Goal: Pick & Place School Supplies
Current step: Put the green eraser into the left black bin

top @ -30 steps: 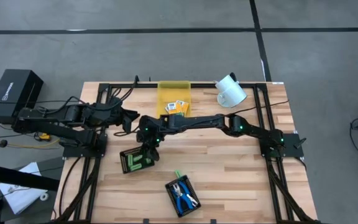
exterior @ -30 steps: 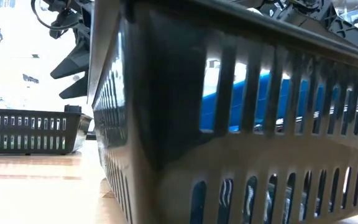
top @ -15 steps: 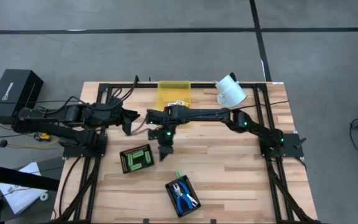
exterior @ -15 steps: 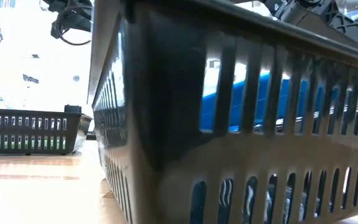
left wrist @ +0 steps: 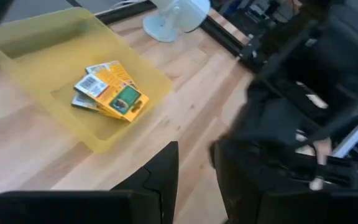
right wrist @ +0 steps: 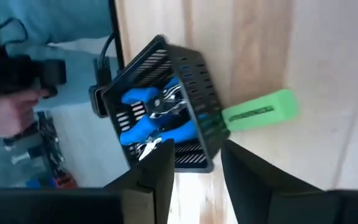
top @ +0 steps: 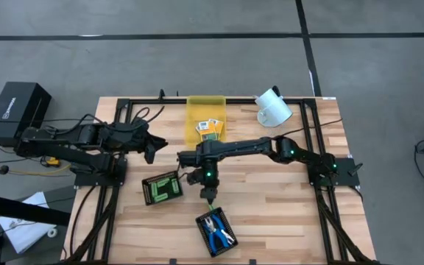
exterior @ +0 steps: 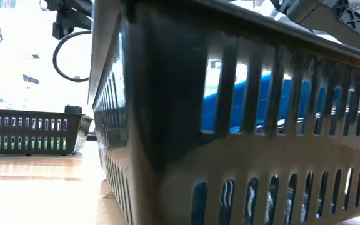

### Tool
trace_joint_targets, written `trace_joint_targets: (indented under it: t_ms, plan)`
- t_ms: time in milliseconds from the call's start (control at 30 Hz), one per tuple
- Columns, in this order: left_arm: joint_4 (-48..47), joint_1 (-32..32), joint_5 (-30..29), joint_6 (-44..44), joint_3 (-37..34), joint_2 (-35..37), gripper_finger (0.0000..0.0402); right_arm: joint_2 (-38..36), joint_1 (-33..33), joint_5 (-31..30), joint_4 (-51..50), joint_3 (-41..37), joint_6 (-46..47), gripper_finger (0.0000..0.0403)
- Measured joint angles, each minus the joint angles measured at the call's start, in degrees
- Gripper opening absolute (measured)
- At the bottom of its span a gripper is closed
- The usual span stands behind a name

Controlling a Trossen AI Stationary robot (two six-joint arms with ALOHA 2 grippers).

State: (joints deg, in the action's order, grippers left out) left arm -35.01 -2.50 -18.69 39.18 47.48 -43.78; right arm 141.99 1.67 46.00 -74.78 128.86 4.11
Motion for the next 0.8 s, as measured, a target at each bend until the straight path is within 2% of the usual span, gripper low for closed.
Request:
trace_joint_targets:
  t_ms: [167,333,433,633,800]
  plan:
    - [0.10,0.00,0.49,0.02,0.00,-0.25,0.0098,0.00,-1.62,-4.67,0.10,-0.04,0.60,0.0113]
    - [0.19,0.02,0.49,-0.13,0.02,-0.28,0.0098,-2.82,-4.80,-4.93,1.11,-0.19,2.73,0.0099]
    - [0.36,0.00,0.46,-1.64,0.02,-0.28,0.0098,-7.37,-6.92,-5.97,5.80,-0.08,4.23,0.0092]
    - [2.25,0.02,-2.02,-2.60,0.00,-0.22,0.0098,-19.89,-11.30,-11.90,13.98,-0.13,7.15,0.0084]
    - [6.85,0.33,-2.31,-3.21,0.02,-0.75,0.0098,-32.73,-12.86,-23.05,22.27,-0.10,5.34,0.0082]
